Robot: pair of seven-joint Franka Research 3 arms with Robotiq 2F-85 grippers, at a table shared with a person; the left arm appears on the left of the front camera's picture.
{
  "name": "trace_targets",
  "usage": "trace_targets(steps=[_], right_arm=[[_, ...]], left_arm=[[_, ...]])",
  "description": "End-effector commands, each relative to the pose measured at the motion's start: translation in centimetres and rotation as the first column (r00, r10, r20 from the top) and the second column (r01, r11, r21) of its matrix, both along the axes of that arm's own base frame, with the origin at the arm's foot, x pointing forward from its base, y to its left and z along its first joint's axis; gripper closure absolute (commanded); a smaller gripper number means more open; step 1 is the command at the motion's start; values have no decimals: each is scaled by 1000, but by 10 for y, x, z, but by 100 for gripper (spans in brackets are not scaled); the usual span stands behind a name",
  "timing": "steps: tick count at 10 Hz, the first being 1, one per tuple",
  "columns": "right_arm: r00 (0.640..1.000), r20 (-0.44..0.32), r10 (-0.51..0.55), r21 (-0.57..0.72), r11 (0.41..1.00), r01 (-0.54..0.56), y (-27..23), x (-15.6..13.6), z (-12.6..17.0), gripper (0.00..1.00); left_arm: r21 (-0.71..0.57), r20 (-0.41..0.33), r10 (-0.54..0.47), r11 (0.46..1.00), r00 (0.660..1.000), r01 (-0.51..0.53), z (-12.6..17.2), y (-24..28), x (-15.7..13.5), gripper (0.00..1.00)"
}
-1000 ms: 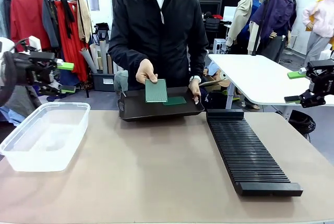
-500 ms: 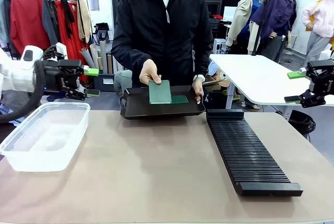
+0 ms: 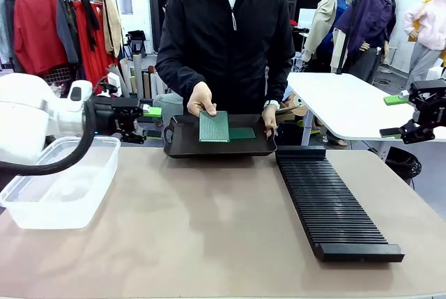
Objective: Sort PCBs into racks and boxes based on the side picked up.
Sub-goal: Pick up the Blank PCB handed by the Human.
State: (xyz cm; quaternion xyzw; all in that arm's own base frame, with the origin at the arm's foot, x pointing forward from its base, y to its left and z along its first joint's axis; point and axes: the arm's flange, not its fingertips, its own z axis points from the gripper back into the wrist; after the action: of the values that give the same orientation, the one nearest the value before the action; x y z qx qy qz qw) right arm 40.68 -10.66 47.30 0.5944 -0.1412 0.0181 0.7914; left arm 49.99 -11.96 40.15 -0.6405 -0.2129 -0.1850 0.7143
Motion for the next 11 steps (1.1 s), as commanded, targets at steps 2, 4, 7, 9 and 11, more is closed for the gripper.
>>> trace_targets(steps=[2, 4, 7, 9, 11], right_arm=[[1000, 5, -7, -6, 1000, 7, 1, 1, 3, 0], [1000, 5, -7, -6, 1000, 7, 1, 1, 3, 0], [1000, 5, -7, -6, 1000, 7, 1, 1, 3, 0], [1000, 5, -7, -6, 1000, 7, 1, 1, 3, 0], [1000, 5, -7, -6, 1000, 7, 1, 1, 3, 0]], left_arm=[[-53, 11, -7, 999, 1000, 7, -9, -26, 26, 0], [-48, 14, -22, 999, 1000, 22, -17, -51, 37, 0], [-56, 12, -9, 998, 1000, 10, -23, -79, 55, 0], [-64, -14, -19, 998, 1000, 18, -29, -97, 66, 0], [-51, -17, 5, 999, 1000, -6, -34, -106, 74, 0]])
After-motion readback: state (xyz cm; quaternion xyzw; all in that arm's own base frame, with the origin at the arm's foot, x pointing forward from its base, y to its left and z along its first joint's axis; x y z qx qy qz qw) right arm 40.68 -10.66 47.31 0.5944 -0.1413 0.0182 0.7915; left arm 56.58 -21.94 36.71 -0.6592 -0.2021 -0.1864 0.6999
